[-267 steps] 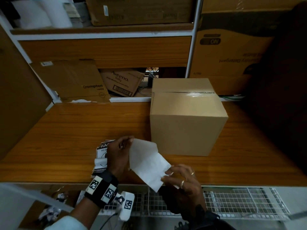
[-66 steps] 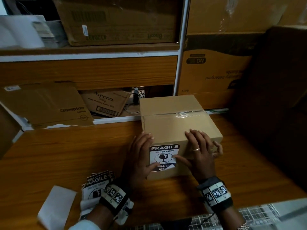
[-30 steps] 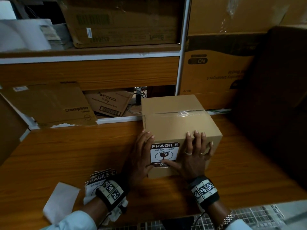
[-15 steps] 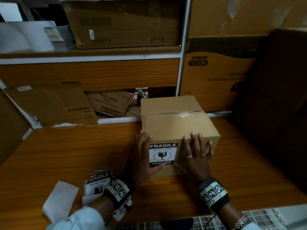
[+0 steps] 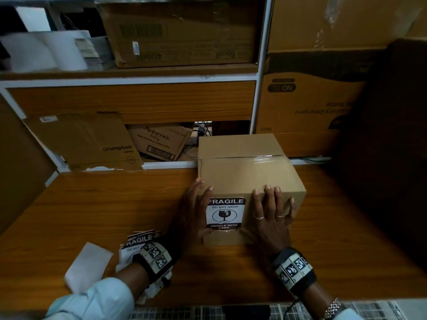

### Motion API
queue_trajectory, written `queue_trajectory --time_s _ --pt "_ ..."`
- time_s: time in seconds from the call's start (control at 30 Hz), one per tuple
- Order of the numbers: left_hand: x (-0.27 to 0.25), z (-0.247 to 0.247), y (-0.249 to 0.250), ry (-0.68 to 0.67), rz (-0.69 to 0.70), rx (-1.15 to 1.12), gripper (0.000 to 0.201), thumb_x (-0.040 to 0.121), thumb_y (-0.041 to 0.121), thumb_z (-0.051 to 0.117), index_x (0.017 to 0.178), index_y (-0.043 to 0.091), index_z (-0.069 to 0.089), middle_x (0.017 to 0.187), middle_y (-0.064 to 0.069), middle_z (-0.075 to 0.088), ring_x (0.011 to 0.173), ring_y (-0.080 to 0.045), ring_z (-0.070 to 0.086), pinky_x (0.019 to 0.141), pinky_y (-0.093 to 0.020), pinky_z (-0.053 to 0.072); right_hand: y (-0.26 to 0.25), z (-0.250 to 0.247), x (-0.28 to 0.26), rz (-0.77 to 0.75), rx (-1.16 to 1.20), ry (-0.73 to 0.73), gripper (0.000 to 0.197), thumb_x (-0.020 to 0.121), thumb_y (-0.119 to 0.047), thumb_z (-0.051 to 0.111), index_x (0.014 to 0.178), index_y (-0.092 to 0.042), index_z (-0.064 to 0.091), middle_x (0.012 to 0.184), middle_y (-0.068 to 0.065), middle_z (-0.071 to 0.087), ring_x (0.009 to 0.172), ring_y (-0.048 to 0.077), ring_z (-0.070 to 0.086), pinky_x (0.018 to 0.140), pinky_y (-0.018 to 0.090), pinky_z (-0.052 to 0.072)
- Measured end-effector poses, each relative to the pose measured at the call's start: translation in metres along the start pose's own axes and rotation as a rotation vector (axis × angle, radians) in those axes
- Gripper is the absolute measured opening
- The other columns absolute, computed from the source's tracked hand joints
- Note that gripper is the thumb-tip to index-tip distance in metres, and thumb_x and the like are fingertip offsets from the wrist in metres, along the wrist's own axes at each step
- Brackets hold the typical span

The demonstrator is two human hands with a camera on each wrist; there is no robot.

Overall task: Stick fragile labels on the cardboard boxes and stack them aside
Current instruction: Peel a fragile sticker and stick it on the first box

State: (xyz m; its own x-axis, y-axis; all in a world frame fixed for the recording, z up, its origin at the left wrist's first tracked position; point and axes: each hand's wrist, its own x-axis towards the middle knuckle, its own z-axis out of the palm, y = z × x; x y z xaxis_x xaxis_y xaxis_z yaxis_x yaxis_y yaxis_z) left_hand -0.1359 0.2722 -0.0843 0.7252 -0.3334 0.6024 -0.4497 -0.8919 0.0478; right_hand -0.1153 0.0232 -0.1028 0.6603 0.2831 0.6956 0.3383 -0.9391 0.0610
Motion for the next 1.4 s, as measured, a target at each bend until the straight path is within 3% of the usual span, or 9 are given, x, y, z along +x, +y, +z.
queue_trajectory --time_s 0.2,0.4,0.77,0.87,0.93,1.03,1.17,1.27,1.4 --pt "0.004 -0.008 -0.005 0.053 0.047 -0.03 0.122 0.054 0.051 0.092 0.151 0.01 0.03 0.154 -0.015 0.032 0.149 -0.027 0.023 0.118 -0.049 0.029 0.004 -0.007 0.0 0.002 0.045 0.091 0.12 0.066 -0.077 0.074 0.158 -0.023 0.019 0.158 0.016 0.027 0.154 0.03 0.013 0.115 0.056 0.015" --pt "0.011 -0.023 -0.009 0.115 -0.042 -0.221 0.058 0.091 0.05 0.06 0.141 0.021 0.049 0.145 -0.002 0.048 0.14 -0.017 0.041 0.112 -0.034 0.041 0.009 -0.02 0.023 0.125 0.277 0.078 0.077 0.069 -0.076 0.07 0.13 -0.031 0.053 0.135 0.009 0.045 0.125 0.033 0.042 0.098 0.061 0.037" --pt "0.025 -0.031 0.01 0.372 -0.212 -0.45 0.023 0.098 0.023 0.06 0.113 0.01 0.073 0.12 0.001 0.068 0.125 -0.01 0.06 0.1 -0.041 0.054 0.011 -0.043 0.045 0.195 0.305 0.2 0.051 0.077 -0.07 0.072 0.097 -0.023 0.073 0.097 0.004 0.064 0.096 0.028 0.054 0.092 0.046 0.032" --pt "0.016 -0.026 0.02 0.29 -0.265 -0.39 0.04 0.094 0.029 0.069 0.131 0.015 0.062 0.14 0.002 0.056 0.137 -0.005 0.047 0.105 -0.024 0.048 0.009 -0.04 0.039 0.209 0.328 0.189 0.051 0.079 -0.065 0.072 0.106 -0.022 0.072 0.106 0.006 0.063 0.104 0.031 0.055 0.096 0.049 0.031" --pt "0.003 -0.014 0.021 0.145 -0.244 -0.284 0.082 0.081 0.031 0.085 0.15 0.017 0.043 0.16 0.0 0.035 0.15 -0.008 0.028 0.111 -0.014 0.035 0.007 -0.034 0.027 0.187 0.321 0.133 0.06 0.081 -0.066 0.066 0.122 -0.021 0.066 0.124 0.009 0.06 0.118 0.032 0.05 0.1 0.05 0.029" --pt "-0.007 -0.001 0.015 0.056 -0.169 -0.076 0.122 0.065 0.035 0.096 0.158 0.008 0.022 0.168 -0.008 0.017 0.156 -0.019 0.016 0.112 -0.027 0.045 0.005 -0.024 0.01 0.104 0.242 0.049 0.085 0.08 -0.07 0.059 0.147 -0.019 0.043 0.148 0.011 0.043 0.138 0.03 0.038 0.109 0.054 0.023" --pt "-0.006 0.003 0.019 0.12 -0.122 0.151 0.102 0.086 0.05 0.076 0.155 0.0 0.021 0.161 -0.026 0.029 0.15 -0.034 0.033 0.101 -0.032 0.053 0.008 -0.016 0.004 0.075 0.198 -0.022 0.127 0.062 -0.071 0.083 0.159 -0.016 0.022 0.158 0.012 0.029 0.15 0.029 0.023 0.119 0.056 0.006" --pt "-0.007 0.001 0.014 0.104 -0.084 0.258 0.097 0.088 0.051 0.064 0.156 -0.001 0.018 0.16 -0.027 0.029 0.144 -0.037 0.041 0.108 -0.033 0.046 0.004 -0.013 0.003 0.06 0.195 -0.063 0.135 0.066 -0.079 0.07 0.163 -0.019 -0.002 0.166 0.012 0.013 0.159 0.024 -0.007 0.122 0.057 -0.009" --pt "-0.01 -0.003 0.011 0.06 -0.053 0.077 0.119 0.072 0.04 0.084 0.16 0.005 0.012 0.164 -0.022 0.021 0.15 -0.033 0.031 0.103 -0.036 0.054 -0.004 -0.009 0.006 0.093 0.219 -0.059 0.134 0.067 -0.087 0.054 0.163 -0.018 -0.009 0.17 0.009 -0.009 0.158 0.025 -0.014 0.122 0.058 -0.016"
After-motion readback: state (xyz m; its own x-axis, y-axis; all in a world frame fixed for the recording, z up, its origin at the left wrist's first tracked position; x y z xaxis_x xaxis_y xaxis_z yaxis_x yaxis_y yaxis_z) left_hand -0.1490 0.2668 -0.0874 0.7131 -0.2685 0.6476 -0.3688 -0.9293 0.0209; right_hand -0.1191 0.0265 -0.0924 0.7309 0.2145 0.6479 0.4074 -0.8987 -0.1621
